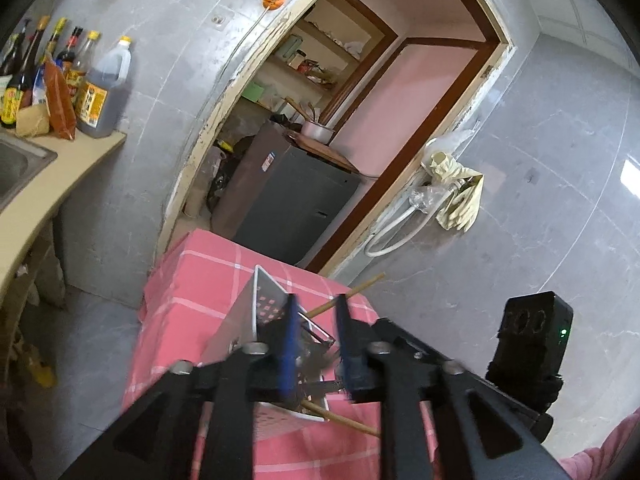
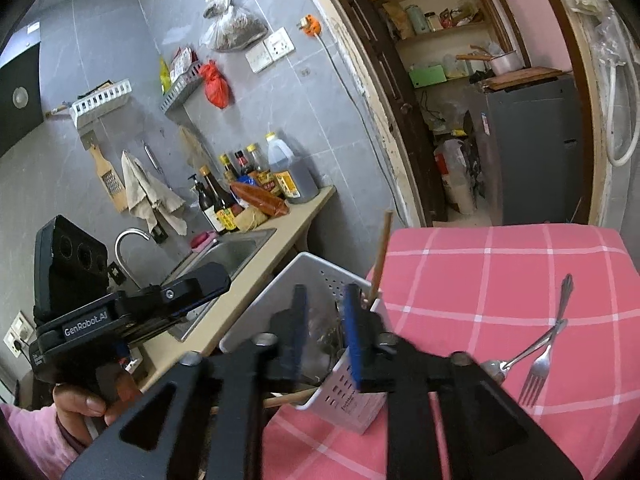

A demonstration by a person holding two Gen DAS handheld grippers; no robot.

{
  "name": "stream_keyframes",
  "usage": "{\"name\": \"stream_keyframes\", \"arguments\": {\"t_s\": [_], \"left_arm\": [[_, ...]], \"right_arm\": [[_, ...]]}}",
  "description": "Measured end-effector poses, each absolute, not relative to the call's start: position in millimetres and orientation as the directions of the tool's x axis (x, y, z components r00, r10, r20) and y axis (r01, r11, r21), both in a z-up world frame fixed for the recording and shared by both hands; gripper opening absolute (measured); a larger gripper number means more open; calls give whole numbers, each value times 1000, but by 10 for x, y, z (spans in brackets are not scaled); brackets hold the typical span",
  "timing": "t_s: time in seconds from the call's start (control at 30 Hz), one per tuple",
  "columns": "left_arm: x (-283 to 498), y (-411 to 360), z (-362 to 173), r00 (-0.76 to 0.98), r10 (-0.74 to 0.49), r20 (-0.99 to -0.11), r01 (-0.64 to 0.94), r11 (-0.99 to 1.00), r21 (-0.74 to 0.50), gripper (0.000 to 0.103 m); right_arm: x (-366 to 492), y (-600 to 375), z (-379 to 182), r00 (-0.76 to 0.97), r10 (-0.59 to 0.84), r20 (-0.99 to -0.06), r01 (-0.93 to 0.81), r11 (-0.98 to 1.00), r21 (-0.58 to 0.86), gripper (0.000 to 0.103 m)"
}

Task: Organize utensils
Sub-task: 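Lower both tools into the white holder and open them to release, then withdraw both tools from the holder and move them over the spoon and fork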

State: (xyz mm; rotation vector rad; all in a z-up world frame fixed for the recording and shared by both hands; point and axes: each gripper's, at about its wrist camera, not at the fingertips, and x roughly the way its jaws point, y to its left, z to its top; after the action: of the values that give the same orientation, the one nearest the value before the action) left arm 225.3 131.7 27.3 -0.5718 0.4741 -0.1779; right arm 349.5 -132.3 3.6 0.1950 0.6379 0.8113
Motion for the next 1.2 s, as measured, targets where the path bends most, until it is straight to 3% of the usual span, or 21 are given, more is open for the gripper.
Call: {"name": "stream_keyframes", "arguments": {"t_s": [0.03,0.1,0.17,0.23,0.43,0.63,0.83,1.2], "left_arm": [[2228,1292,300,883,-270,-385,22,842,-540,45],[2180,1231,353,892,-226,-392,3,870,-494,53],[2164,1134,417,891,-181,-416,-17,903,-429,60],[2135,1028,476,893,-126,-432,-42,932,-359,74],[2008,687,668,912,10,-410,-99,975,-196,99],[1895,340,790,926,68,-371,-117,987,-112,103],[1900,-118,801,933,48,-357,-66,997,-37,103],[2101,-865,665,920,-71,-386,61,997,-40,103]], "right_arm": [[3471,-1359,60,526,720,-452,-608,690,392,25],[3434,-1430,114,551,707,-444,-597,705,382,28],[3385,-1554,184,594,678,-434,-573,735,364,40],[3332,-1703,258,644,639,-421,-540,769,342,52],[3203,-2120,484,760,521,-388,-454,853,257,83],[3077,-2437,649,831,412,-375,-380,911,160,101],[2945,-2853,705,861,321,-394,-316,945,81,102],[2938,-3634,639,871,239,-429,-232,970,69,102]]}}
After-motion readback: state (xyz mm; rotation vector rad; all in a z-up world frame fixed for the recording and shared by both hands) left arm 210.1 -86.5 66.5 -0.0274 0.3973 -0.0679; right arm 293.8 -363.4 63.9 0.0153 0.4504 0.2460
